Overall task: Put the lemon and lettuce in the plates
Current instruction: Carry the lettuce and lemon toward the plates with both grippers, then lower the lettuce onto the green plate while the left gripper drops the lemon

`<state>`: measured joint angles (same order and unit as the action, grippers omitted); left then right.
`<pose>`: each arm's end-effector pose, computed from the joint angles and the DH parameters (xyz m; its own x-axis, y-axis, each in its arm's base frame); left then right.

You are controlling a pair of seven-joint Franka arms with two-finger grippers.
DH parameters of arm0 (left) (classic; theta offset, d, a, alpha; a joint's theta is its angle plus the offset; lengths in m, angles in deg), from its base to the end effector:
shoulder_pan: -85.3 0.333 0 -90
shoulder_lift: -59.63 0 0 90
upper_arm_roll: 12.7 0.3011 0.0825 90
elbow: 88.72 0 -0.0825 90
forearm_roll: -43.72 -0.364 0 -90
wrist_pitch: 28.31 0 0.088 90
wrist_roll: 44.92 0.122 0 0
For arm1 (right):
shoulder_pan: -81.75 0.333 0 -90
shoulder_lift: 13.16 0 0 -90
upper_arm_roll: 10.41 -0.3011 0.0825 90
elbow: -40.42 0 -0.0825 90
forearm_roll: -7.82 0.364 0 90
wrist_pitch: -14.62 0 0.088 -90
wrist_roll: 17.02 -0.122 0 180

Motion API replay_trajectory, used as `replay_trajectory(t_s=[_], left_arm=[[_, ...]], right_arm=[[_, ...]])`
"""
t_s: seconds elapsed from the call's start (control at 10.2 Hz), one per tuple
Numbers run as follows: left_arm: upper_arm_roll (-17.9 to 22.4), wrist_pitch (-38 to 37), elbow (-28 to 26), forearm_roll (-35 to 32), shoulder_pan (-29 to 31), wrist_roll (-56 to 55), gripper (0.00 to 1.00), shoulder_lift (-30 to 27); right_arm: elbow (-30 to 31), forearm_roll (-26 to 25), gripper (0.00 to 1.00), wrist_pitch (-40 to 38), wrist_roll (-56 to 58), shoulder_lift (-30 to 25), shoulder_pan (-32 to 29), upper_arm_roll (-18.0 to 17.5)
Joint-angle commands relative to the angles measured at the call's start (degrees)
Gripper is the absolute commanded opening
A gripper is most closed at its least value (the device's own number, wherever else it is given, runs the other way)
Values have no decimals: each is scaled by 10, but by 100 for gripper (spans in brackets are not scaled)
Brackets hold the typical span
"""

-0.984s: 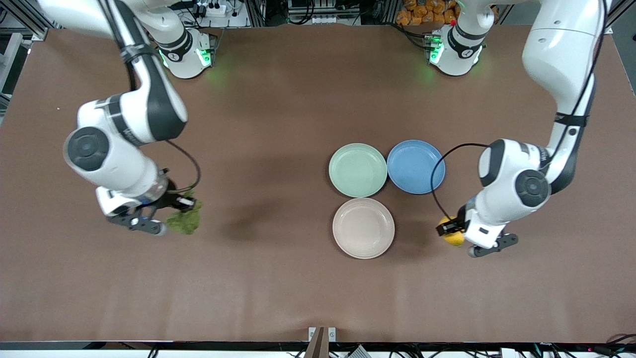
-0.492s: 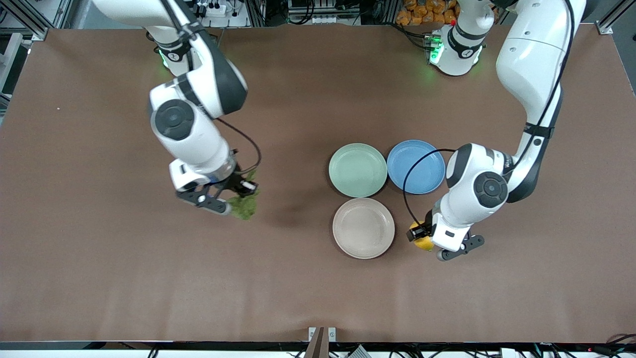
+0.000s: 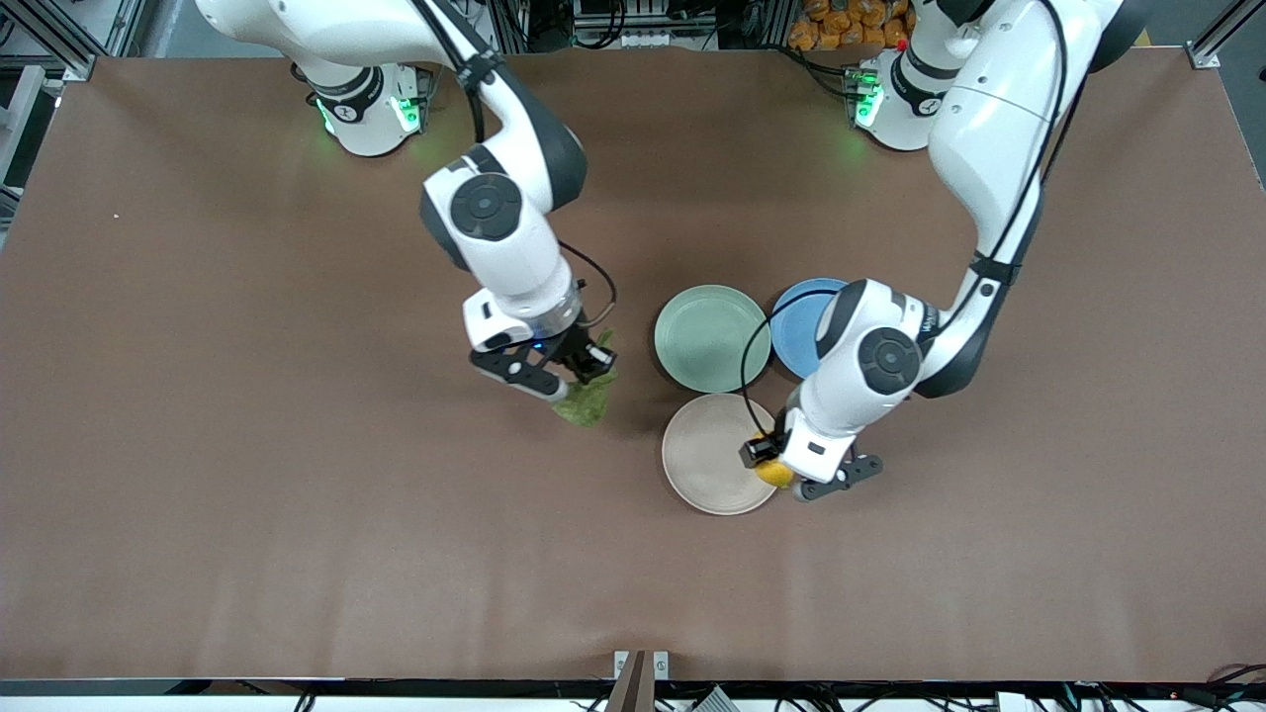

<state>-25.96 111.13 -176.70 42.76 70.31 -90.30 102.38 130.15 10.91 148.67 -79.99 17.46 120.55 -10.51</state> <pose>0.6299 -0.3094 0.2266 0.9352 0.3539 0.0138 0.3426 -0.9139 0.2176 0.5398 0.4371 0.3397 0.8937 -0.4439 0.0650 -0.4191 -0.8779 -0.2317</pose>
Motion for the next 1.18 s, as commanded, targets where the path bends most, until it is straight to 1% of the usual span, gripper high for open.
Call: replay_trajectory(t_s=[0.0,0.1,0.2,0.3,0.59,0.79,0.89,0.98,1.08], left_arm=[[5,3,12,11,-19,-8,0,12],[5,3,12,10,-24,-8,0,15],[7,3,11,7,-34,-8,45,16],[9,3,11,1,-37,-6,99,18],[11,2,11,-6,-30,-5,100,9],[51,1,14,-6,-29,-5,100,-11],[75,1,15,-7,-30,-4,100,-20],[97,1,16,-7,-30,-1,100,-32],[111,-4,13,-7,-28,-1,100,-44]], right_arm=[[-10,2,0,44,-46,35,43,7],[-10,2,0,70,-62,48,58,8],[-10,1,0,93,-78,60,73,8],[-10,2,0,115,-94,71,82,8],[-10,-1,0,129,-130,82,131,9],[-10,-1,0,131,-161,90,155,10],[-10,-1,4,133,-163,96,160,10],[-10,2,37,143,-164,102,160,9],[-10,2,54,153,-164,104,160,9]])
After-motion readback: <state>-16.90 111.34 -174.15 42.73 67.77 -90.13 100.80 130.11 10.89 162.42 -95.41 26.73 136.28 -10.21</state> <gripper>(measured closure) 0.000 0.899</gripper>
